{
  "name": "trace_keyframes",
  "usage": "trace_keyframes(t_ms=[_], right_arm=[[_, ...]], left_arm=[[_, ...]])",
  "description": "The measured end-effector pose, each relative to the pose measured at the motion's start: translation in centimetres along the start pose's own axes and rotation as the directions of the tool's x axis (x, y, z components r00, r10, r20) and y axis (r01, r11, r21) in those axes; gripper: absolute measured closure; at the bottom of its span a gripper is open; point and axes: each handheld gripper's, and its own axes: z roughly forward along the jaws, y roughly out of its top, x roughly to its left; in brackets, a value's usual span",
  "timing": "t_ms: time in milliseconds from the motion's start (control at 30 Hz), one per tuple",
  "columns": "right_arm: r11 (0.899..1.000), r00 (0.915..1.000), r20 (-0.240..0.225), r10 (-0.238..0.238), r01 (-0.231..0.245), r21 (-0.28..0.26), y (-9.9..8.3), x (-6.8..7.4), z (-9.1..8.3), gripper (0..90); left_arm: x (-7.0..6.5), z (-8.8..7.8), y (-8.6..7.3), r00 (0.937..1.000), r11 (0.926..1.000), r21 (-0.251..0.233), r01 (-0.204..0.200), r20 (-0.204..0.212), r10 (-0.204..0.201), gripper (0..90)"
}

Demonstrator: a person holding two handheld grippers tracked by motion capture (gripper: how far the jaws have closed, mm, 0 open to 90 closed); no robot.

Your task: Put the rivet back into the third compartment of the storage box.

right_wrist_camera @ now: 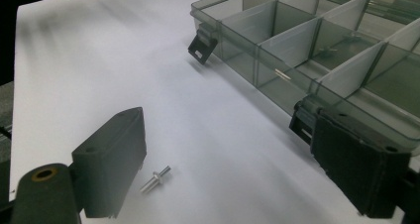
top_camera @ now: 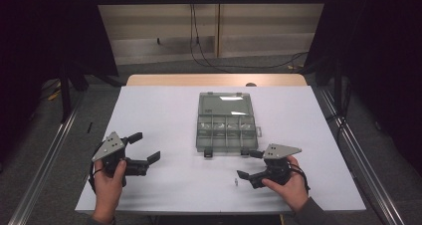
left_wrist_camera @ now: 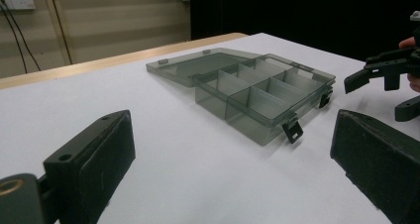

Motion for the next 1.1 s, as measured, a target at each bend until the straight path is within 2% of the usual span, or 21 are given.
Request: trace_keyframes(t_ms=[33, 100, 167, 300, 367, 400, 633, 700, 733, 867, 933, 1033, 1067, 1100], right_arm=[[1.0, 1.0, -0.006, -0.002, 0.002, 0.0, 0.0, 0.1, 0.0, 14.9], [1.0, 0.9999, -0.013, -0.006, 0.006, 0.008, -0.1, 0.2, -0.1, 15.5], [1.0, 0.9997, -0.023, -0.006, 0.007, 0.014, -0.2, 0.3, -0.1, 17.6], [0.999, 0.999, -0.041, -0.018, 0.019, 0.03, -0.3, 0.6, 0.1, 20.1], [0.999, 0.9987, -0.045, -0.022, 0.024, 0.044, -0.3, 0.7, 0.2, 22.5], [0.998, 0.9983, -0.049, -0.03, 0.032, 0.048, -0.3, 0.8, 0.2, 23.9], [0.995, 0.9953, -0.081, -0.052, 0.059, 0.084, -0.4, 1.0, 0.6, 36.1], [0.995, 0.9954, -0.084, -0.046, 0.053, 0.083, -0.4, 1.0, 0.6, 38.5], [0.995, 0.995, -0.087, -0.049, 0.057, 0.087, -0.4, 1.0, 0.6, 40.3], [0.993, 0.9945, -0.095, -0.045, 0.055, 0.107, -0.5, 1.1, 0.6, 44.3], [0.992, 0.9936, -0.1, -0.051, 0.062, 0.109, -0.4, 1.2, 0.7, 46.8], [0.991, 0.9927, -0.106, -0.058, 0.069, 0.111, -0.4, 1.2, 0.7, 49.6], [0.991, 0.9929, -0.107, -0.051, 0.064, 0.115, -0.4, 1.2, 0.7, 50.3], [0.991, 0.9928, -0.11, -0.049, 0.062, 0.117, -0.4, 1.3, 0.8, 50.9]], left_arm=[[0.1, 0.0, 0.0, 0.9999, 0.9999, 0.008, -0.012, 0.003, 0.012, 3.4], [-0.1, 0.0, 0.0, 1.0, 1.0, -0.002, 0.002, 0.001, -0.002, 3.5], [0.0, 0.0, 0.1, 0.9999, 0.9999, 0.002, -0.01, 0.006, 0.01, 3.4], [-0.1, 0.0, 0.1, 1.0, 1.0, 0.001, -0.008, 0.004, 0.008, 3.5], [0.0, 0.0, 0.0, 1.0, 1.0, 0.001, -0.006, 0.003, 0.006, 3.4], [0.1, -0.1, 0.1, 0.9998, 0.9998, 0.009, -0.018, 0.007, 0.018, 3.5], [0.0, -0.1, 0.1, 0.9999, 0.9999, 0.005, -0.011, 0.001, 0.011, 3.4], [0.1, -0.1, 0.1, 0.9999, 0.9999, 0.005, -0.015, -0.001, 0.015, 3.4], [0.0, 0.0, 0.0, 1.0, 1.0, 0.0, -0.004, -0.001, 0.004, 3.5], [0.1, -0.1, 0.0, 0.9998, 0.9997, 0.016, -0.02, 0.003, 0.02, 3.5], [0.0, 0.0, 0.0, 1.0, 1.0, 0.005, -0.006, 0.0, 0.006, 3.5], [0.0, 0.0, 0.0, 0.9999, 0.9998, 0.012, -0.014, 0.002, 0.014, 3.4], [0.0, 0.0, 0.0, 1.0, 1.0, 0.005, -0.005, -0.001, 0.005, 3.4], [0.0, 0.0, 0.0, 0.9998, 0.9997, 0.016, -0.018, 0.0, 0.018, 3.5]])
